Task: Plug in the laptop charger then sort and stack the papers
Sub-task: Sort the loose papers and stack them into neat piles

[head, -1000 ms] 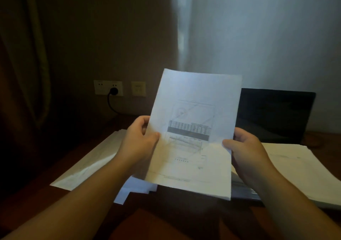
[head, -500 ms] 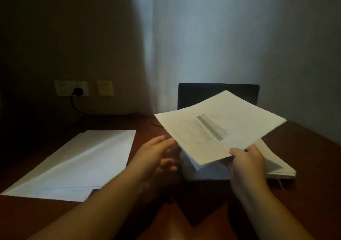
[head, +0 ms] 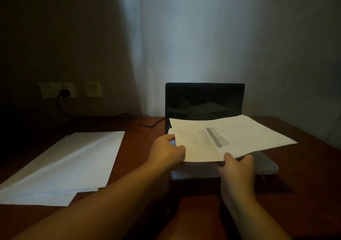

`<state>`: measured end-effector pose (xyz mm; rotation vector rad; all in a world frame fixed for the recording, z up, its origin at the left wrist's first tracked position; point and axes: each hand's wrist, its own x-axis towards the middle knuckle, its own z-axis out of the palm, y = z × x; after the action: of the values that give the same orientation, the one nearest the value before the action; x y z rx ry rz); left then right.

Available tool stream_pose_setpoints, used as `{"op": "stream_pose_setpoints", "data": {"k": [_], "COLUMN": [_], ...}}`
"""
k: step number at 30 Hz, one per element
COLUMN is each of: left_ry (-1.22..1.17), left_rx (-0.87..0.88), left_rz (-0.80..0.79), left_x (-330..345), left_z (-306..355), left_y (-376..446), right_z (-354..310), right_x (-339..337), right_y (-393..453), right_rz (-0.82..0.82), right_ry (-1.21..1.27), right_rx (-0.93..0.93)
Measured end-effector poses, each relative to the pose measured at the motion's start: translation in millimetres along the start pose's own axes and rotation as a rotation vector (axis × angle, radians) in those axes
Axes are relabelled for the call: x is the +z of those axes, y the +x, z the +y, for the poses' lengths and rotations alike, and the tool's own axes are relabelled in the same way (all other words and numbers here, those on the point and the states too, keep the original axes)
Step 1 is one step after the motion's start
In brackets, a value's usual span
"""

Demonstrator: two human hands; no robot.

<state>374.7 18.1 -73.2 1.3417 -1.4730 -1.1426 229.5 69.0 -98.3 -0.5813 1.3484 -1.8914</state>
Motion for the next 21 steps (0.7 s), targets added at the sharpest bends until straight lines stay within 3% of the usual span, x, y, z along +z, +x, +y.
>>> {"op": "stream_pose_setpoints", "data": {"k": [10,21], "left_ry": [0.292,0.343], "left_rx": [-0.034,-0.041], "left_rz": [0.034,0.042], "left_x": [3,2], "left_z": [-18,-30], "left_y": [39,47], "right_z": [4,14], "right_x": [13,-1], "right_y": [10,0], "right_rz": [0.012,0.049], "right_ry": [-0.062,0.007], "right_rx": [0.067,0.107]}}
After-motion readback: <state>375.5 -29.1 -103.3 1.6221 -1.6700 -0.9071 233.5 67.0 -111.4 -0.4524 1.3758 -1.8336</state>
